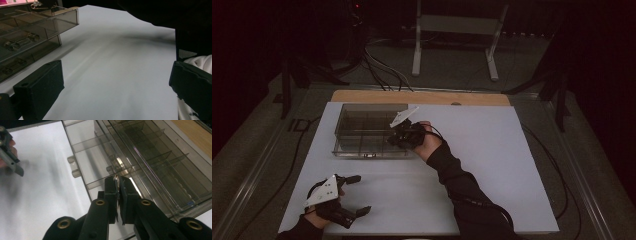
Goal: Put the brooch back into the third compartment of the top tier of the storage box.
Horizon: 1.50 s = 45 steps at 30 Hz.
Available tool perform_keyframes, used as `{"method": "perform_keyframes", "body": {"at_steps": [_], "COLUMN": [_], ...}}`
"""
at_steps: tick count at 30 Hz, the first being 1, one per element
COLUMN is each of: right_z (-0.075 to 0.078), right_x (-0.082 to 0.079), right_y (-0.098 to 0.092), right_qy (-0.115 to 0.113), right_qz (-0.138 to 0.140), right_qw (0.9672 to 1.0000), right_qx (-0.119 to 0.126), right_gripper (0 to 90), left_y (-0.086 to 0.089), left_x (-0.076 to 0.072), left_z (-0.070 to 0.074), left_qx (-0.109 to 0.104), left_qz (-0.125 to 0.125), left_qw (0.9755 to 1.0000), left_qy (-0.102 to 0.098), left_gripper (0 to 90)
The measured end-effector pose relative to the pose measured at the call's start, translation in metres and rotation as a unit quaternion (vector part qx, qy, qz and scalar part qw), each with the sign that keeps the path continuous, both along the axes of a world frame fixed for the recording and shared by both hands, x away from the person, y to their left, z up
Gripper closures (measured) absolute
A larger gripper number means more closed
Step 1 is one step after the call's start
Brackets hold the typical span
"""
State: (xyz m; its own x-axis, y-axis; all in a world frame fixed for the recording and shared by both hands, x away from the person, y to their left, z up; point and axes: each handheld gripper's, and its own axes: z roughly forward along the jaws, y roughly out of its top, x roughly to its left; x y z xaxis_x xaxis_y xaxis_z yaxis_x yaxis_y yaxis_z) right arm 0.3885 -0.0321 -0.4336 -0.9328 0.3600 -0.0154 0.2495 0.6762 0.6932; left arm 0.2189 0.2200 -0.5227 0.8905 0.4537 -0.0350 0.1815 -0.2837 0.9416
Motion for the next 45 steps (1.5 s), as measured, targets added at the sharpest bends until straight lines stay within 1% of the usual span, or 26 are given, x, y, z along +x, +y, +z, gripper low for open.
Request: {"method": "perform_keyframes", "body": {"at_steps": [3,4,8,11,17,20,25,28,32,37,39,41,45], "right_z": [-0.001,-0.002,-0.004,-0.006,-0.005,-0.003,0.002,0.005,0.008,0.009,0.012,0.014,0.017], "right_x": [0.001,0.002,0.003,0.004,0.005,0.006,0.003,0.001,-0.001,-0.002,-0.004,-0.005,-0.006], "right_y": [0.001,0.003,0.005,0.007,0.006,0.005,0.003,0.001,0.0,-0.001,-0.002,-0.003,-0.003], "right_qy": [0.002,0.003,0.004,0.007,0.007,0.009,0.003,0.0,-0.003,-0.002,-0.004,-0.005,-0.005], "right_qz": [0.0,0.001,0.005,0.006,0.005,0.002,-0.001,-0.002,-0.004,-0.008,-0.007,-0.008,-0.008], "right_qw": [1.0,1.0,0.9999,0.9998,0.9999,0.9999,1.0,1.0,0.9998,0.9998,0.9996,0.9996,0.9996], "right_qx": [-0.002,-0.006,-0.01,-0.017,-0.012,-0.006,0.003,0.006,0.017,0.021,0.026,0.025,0.028], "right_gripper": [85.4,85.3,85.2,85.0,84.6,73.3,59.7,54.7,48.2,43.7,40.3,37.8,28.9], "left_y": [0.0,0.0,0.0,0.0,0.001,0.001,0.001,0.0,0.0,-0.001,-0.001,-0.001,-0.002], "left_x": [0.0,0.0,0.0,-0.001,-0.001,0.0,0.0,-0.001,0.0,0.0,-0.001,0.0,0.0], "left_z": [0.0,0.001,0.0,0.001,0.0,0.001,0.0,0.0,0.001,0.0,0.001,0.001,0.001], "left_qx": [-0.003,-0.006,-0.005,-0.003,-0.004,-0.005,-0.004,-0.002,-0.001,-0.002,-0.005,-0.001,-0.005], "left_qz": [-0.002,-0.001,-0.002,-0.002,-0.002,-0.001,-0.001,-0.001,0.0,-0.001,-0.001,0.001,0.0], "left_qw": [1.0,1.0,1.0,1.0,1.0,1.0,1.0,1.0,1.0,1.0,1.0,1.0,1.0], "left_qy": [0.001,-0.001,0.001,-0.001,-0.001,-0.001,-0.001,-0.002,-0.001,0.0,0.0,0.0,0.001], "left_gripper": [0.6,0.6,0.6,0.6,0.6,0.6,0.6,0.6,0.6,0.6,0.6,0.6,0.6]}}
